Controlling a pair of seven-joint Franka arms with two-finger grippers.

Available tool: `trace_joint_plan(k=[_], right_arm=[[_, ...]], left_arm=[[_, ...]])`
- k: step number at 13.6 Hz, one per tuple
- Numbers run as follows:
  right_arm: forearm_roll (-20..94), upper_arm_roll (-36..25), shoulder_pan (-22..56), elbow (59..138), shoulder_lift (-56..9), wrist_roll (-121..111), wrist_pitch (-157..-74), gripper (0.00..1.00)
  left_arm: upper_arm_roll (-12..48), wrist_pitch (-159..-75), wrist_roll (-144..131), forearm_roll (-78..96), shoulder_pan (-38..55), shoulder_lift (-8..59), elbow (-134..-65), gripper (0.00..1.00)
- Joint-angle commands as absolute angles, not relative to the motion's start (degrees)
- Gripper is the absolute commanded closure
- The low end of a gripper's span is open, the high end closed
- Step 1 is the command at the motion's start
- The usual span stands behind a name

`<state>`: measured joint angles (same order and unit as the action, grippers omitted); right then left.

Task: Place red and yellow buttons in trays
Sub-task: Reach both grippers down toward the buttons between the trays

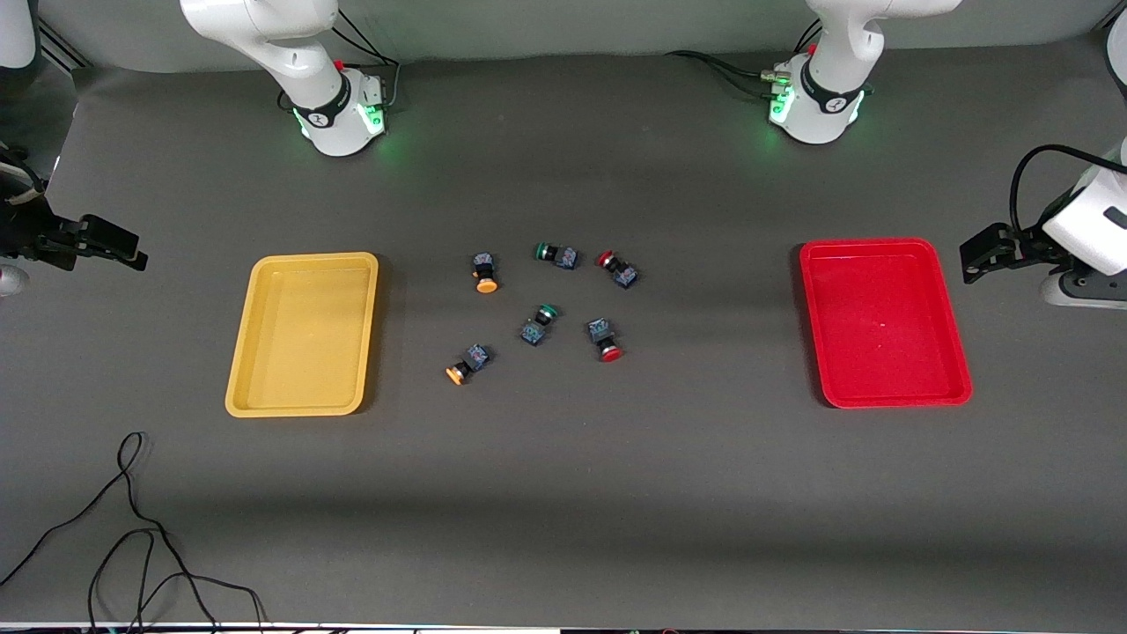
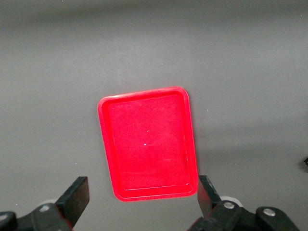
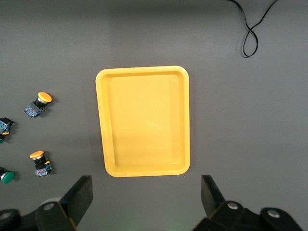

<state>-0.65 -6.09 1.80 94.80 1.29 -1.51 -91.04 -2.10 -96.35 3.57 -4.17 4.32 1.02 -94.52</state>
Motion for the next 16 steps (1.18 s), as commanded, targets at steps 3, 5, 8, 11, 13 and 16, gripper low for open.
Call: trace_joint_plan(k=[3,5,8,11,13,16], right_arm=[[-0.9,-5.9,1.8,93.5,1.0,-2.5,-90.1,0.0],[-0.9,-5.6,1.9,93.8,1.1,-3.1,-89.7,0.0],[-1.3,-5.7,8.7,97.0,2.5,-1.2,-89.6,0.0],[-0.3,-5.6,19.3,105.8,6.0,13.1,-94.7,0.0],[0.4,-5.6,25.6,113.4,7.6,17.5,-101.7,0.0],[4.8,-5.5,35.0,124.0,7.7,26.1,-113.7,0.0]], left_arm=[[-2.4,-94.8,4.6,-5.0,4.2,1.0,-93.5,0.0],[-2.5,-94.3,4.6,-4.7,4.1,1.0,-93.4,0.0],[-2.4,-93.0,5.4,-4.7,4.2,0.9,-93.4,0.0],[-2.3,-91.7,4.6,-4.7,4.7,0.8,-93.6,0.0],[-0.9,-92.2,2.7,-3.6,5.6,1.0,-94.0,0.0],[3.9,-94.3,-10.5,-3.5,9.8,3.9,-95.0,0.0]])
